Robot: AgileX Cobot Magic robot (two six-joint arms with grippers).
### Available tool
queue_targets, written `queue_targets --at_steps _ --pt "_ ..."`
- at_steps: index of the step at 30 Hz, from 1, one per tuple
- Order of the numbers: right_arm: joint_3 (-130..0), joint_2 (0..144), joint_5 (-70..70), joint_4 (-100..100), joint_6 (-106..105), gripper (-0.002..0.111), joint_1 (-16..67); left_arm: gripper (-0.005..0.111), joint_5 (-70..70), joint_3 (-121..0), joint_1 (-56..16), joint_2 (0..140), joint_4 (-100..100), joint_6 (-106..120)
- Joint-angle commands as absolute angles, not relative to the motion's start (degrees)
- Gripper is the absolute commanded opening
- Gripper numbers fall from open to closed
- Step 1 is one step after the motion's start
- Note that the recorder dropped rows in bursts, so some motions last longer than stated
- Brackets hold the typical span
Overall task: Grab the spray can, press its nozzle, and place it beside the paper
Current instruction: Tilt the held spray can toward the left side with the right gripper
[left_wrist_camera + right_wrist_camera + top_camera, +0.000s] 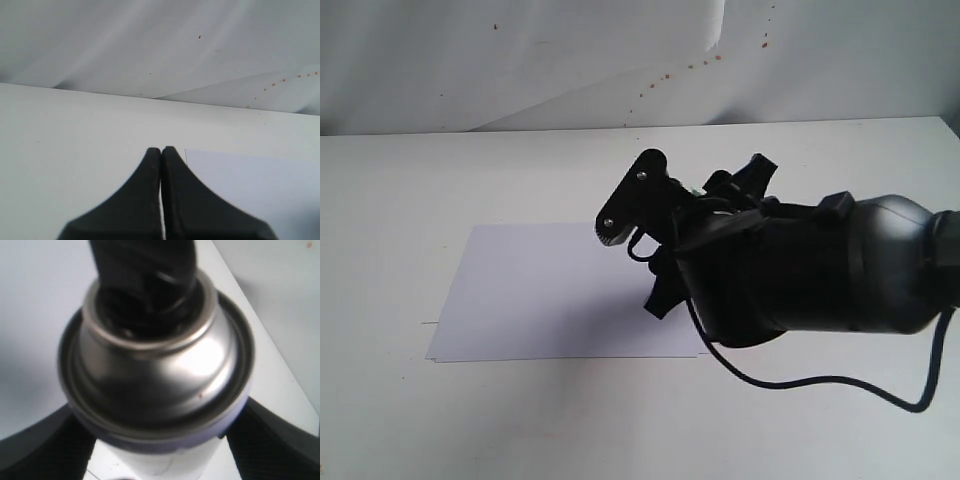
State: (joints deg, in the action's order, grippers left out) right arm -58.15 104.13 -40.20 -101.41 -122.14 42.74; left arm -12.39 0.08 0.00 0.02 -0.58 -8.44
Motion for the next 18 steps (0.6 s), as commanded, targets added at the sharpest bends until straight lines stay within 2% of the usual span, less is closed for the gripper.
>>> queue_targets --at_steps 1,9,18 --pt "-60.1 104.4 -44.6 -99.9 -122.7 0.000 45.2 0.000 -12.6 0.0 0.0 0.0 -0.8 -8.5" --pt "-60.1 106.8 -49.7 -99.9 -122.7 0.000 48.0 0.000 -12.6 0.0 0.0 0.0 -0.8 -8.6" --pt "-66.8 112.2 -57.0 -99.9 -122.7 0.000 52.0 0.000 -12.7 0.0 0.0 0.0 -0.8 -8.5"
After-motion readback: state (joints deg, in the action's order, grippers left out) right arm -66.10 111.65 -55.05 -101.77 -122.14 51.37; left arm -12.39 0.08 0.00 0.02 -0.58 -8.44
